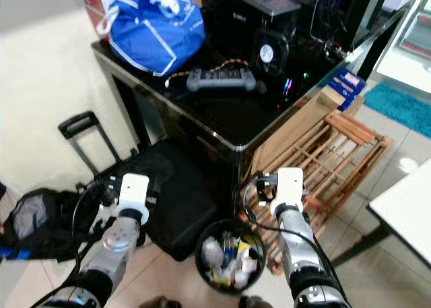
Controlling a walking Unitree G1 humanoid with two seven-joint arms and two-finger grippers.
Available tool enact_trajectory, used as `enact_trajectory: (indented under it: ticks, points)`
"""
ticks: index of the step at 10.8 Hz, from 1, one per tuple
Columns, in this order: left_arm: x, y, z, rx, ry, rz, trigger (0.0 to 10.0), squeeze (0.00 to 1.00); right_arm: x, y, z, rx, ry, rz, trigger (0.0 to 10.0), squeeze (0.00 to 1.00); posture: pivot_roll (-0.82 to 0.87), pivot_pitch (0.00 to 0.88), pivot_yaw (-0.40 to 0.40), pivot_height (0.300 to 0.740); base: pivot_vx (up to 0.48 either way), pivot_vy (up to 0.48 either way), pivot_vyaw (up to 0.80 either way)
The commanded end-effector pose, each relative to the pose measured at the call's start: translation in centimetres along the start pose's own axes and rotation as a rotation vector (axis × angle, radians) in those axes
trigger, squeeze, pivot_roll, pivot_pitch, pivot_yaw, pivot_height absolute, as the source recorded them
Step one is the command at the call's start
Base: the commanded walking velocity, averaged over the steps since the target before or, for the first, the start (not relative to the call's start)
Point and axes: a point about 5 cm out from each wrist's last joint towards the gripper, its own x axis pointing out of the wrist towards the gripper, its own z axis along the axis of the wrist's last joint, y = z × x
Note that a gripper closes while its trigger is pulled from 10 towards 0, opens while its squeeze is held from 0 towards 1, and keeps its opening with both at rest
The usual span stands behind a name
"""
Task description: Picking trash to rubbish bin
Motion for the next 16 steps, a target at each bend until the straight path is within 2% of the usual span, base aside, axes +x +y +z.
enact_trajectory:
  ticks: [1,16]
  points:
    - [-0.3,0.04,-0.57,0.002,0.019,0.008,10.0,0.0,-0.08,0.21,-0.17,0.005,0.002,0.002,10.0,0.0,-0.04,0.051,0.028,0.74,-0.247,0.0,0.0]
    - [-0.09,-0.08,-0.4,0.002,0.019,0.009,10.0,0.0,0.09,0.35,-0.14,0.003,0.007,0.013,10.0,0.0,-0.04,0.063,0.025,0.74,-0.248,0.0,0.0]
